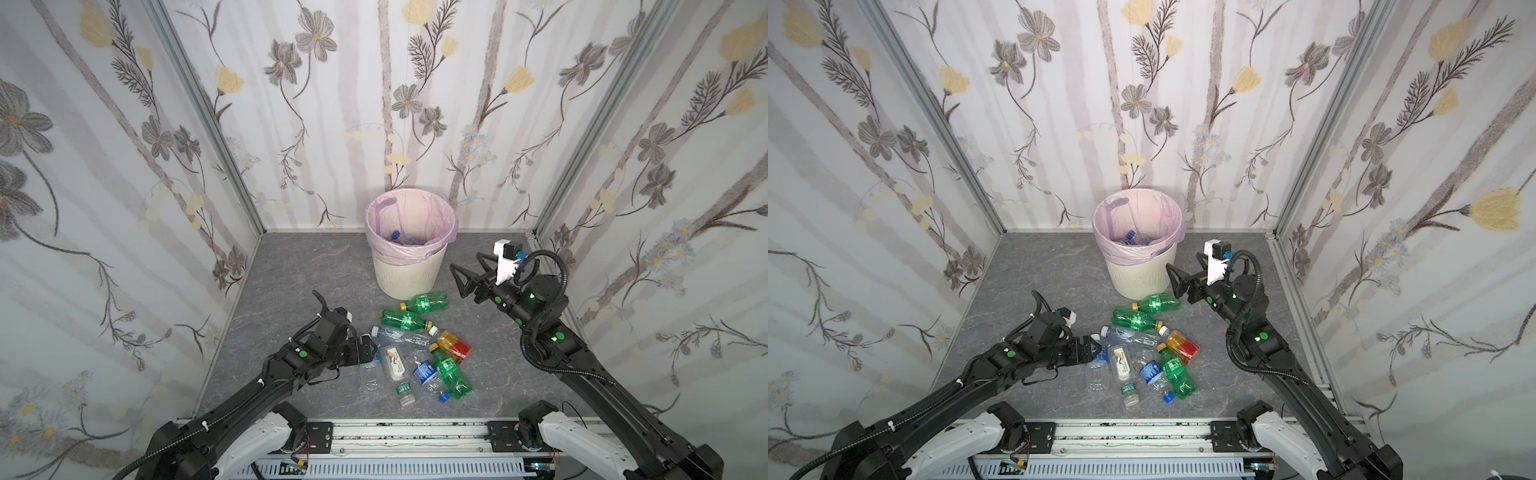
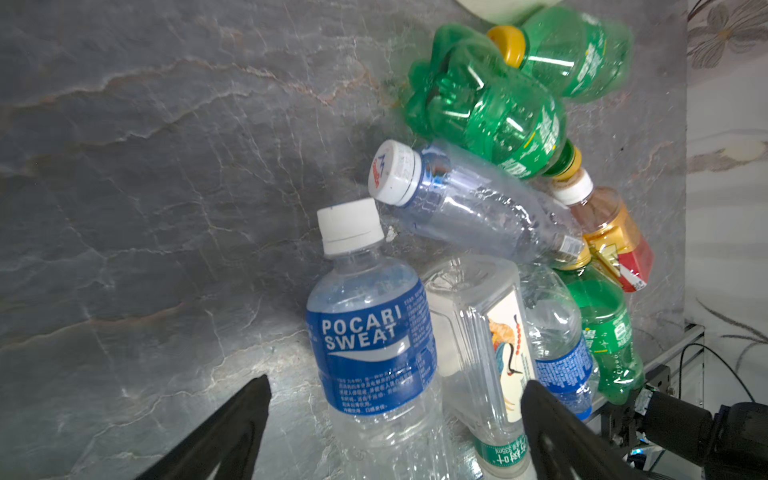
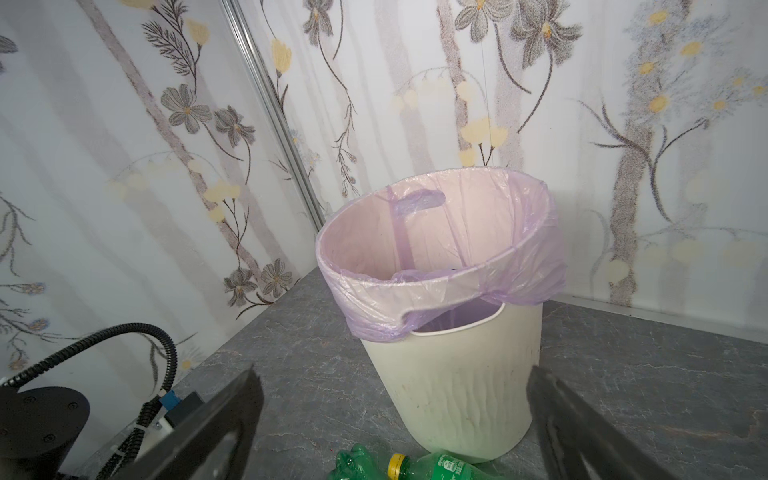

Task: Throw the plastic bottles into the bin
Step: 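Grasp the Pocari Sweat bottle with the left gripper while the right gripper draws back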

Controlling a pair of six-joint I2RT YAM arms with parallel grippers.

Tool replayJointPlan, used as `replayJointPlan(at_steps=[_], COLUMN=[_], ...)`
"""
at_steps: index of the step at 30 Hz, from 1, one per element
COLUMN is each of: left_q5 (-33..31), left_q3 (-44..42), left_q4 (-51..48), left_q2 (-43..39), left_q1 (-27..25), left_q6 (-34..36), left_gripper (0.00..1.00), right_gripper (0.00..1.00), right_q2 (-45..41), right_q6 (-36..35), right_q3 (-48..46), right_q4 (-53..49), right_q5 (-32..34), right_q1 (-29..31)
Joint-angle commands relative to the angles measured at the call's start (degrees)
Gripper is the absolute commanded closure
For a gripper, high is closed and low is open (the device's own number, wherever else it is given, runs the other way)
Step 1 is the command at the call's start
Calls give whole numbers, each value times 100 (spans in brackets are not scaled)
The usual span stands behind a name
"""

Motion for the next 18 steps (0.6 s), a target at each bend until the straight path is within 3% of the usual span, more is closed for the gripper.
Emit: replayJointPlan(at_steps=[1, 12, 18], left_q5=[-196, -66, -118], left_q3=[-52, -177, -290], left_q4=[105, 385, 679], left_q2=[129, 660, 867], left_q1=[-131, -476, -513], left_q6=[-253, -315, -432], left_gripper=[6, 9, 17], right_gripper=[0, 0, 0], right_q2=[-198, -381, -453], right_q6=[192, 343, 236], right_q3=[-280, -570, -550], right_q4=[583, 541, 424], right_q5=[116, 72, 89], right_q1=[-65, -116, -134])
